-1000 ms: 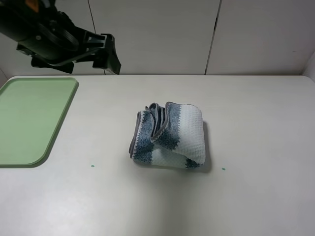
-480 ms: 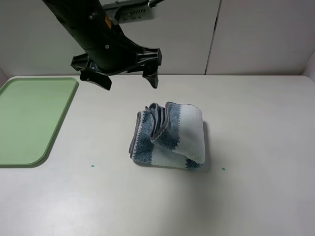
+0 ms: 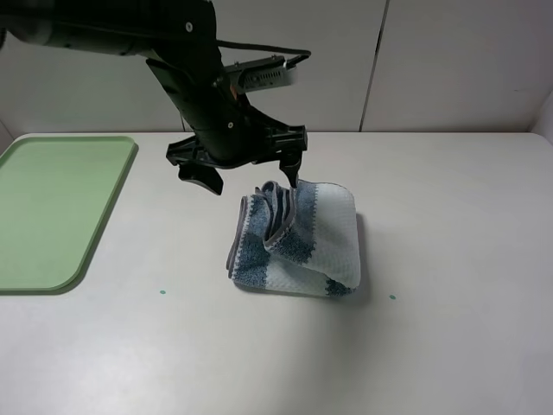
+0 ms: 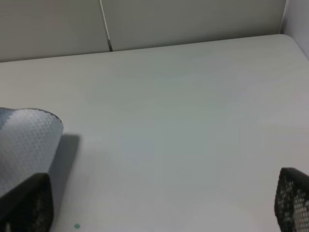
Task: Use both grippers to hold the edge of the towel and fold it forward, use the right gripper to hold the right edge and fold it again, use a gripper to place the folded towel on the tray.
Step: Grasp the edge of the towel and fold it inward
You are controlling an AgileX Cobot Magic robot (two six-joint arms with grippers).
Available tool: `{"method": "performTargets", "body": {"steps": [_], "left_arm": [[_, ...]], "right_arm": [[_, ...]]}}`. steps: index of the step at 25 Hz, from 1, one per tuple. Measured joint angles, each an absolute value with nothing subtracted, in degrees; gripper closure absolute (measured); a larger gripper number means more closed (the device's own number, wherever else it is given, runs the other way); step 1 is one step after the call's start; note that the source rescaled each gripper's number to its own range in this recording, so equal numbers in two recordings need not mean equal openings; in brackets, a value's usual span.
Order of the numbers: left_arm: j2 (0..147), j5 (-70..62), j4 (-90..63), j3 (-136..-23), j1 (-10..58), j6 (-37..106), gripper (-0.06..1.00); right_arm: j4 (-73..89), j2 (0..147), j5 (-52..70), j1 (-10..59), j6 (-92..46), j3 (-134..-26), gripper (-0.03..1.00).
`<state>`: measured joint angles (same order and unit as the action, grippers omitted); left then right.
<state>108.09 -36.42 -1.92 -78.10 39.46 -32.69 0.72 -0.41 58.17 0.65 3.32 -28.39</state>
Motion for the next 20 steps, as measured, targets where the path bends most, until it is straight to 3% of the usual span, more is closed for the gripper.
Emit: {"method": "performTargets", "body": {"steps": [20], "left_arm": [[119.1, -34.6, -5.8, -81.0, 39.5, -32.7, -0.06]], "right_arm": [[0.7, -0.4, 58.2, 0.7, 3.3, -28.4, -0.03]]}}
